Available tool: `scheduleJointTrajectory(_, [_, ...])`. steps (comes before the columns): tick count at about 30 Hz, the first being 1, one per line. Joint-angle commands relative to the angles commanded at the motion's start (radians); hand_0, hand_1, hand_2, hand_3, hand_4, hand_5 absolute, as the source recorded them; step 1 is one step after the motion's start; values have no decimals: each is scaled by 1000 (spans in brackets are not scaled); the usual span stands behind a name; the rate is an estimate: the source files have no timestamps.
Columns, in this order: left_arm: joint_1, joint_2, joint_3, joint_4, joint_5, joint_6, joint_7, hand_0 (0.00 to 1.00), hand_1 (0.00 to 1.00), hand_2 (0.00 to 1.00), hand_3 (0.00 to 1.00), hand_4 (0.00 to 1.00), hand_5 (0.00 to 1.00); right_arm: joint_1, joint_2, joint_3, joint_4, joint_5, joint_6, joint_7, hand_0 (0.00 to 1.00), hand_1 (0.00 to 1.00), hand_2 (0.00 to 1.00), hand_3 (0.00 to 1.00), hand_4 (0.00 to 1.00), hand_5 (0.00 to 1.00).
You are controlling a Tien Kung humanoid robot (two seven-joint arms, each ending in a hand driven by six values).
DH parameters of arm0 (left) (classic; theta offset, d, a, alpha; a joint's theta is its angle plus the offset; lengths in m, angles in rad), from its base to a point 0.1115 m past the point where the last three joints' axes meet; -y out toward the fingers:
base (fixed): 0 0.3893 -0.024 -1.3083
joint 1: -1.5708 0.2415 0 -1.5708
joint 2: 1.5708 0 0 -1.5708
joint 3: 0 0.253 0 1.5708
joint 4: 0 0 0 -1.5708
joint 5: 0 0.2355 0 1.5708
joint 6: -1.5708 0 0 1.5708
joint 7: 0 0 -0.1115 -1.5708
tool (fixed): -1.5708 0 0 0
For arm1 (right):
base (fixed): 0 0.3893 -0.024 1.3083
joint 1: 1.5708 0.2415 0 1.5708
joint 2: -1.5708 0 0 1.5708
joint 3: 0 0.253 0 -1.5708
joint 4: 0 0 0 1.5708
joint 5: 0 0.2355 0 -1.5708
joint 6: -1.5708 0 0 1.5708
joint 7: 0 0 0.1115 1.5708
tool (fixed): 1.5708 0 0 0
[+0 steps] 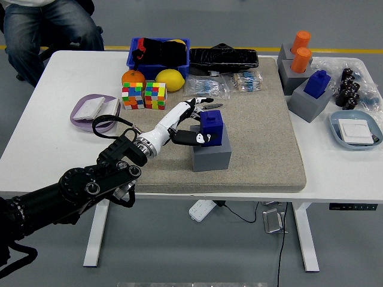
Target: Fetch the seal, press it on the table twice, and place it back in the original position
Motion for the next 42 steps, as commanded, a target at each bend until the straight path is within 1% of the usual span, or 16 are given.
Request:
scheduleJointTrajectory(9, [-2, 0, 10, 15, -4, 0, -1, 823, 545, 453, 884, 674, 2, 1, -1, -1, 1, 0, 0, 0, 926, 746, 732, 721, 798, 344])
scheduleJointTrajectory(19, [0, -3, 20, 16, -11, -3, -2, 823, 545, 454, 884, 674, 2, 0, -3, 1, 1, -2, 0, 0, 926, 747, 732, 721, 798, 344])
scheduleJointTrajectory(20, [1, -4, 21, 16, -12, -3, -2, 824, 568, 495, 885, 678, 2, 0, -2, 1, 1, -2, 0, 0, 926, 747, 732, 722, 799, 343])
scheduleJointTrajectory(25, [2, -4, 25, 15, -15, -7, -3, 824, 568, 495, 885, 678, 2, 0, -1, 0, 1, -1, 0, 1, 926, 747, 732, 722, 799, 343])
scheduleJointTrajectory(26, [2, -4, 26, 15, -14, -7, -2, 836, 673, 588, 886, 698, 2, 0, -1, 0, 1, -1, -1, 1, 927, 746, 732, 723, 799, 344])
scheduleJointTrajectory(31, [5, -4, 27, 16, -14, -8, -2, 836, 673, 588, 886, 698, 2, -1, -2, 0, 0, -2, 0, 1, 927, 746, 732, 723, 799, 344])
scheduleJointTrajectory(32, [6, -4, 27, 16, -14, -9, -1, 849, 732, 677, 886, 709, 2, -1, -2, 0, 1, -2, 0, 1, 927, 746, 732, 723, 799, 343])
scheduleJointTrajectory(37, [4, -4, 26, 17, -12, -5, -5, 849, 732, 677, 886, 709, 2, 0, -1, 0, 1, -2, 2, 1, 927, 746, 732, 723, 799, 343])
scheduleJointTrajectory(38, [4, -4, 26, 18, -12, -4, -6, 865, 802, 763, 888, 751, 2, 0, -1, -1, 1, -2, 2, 1, 928, 746, 733, 724, 799, 342])
scheduleJointTrajectory(42, [4, -4, 27, 19, -13, -4, -8, 865, 802, 763, 888, 751, 2, 0, -2, 2, 1, -3, 2, 1, 928, 746, 733, 724, 799, 342])
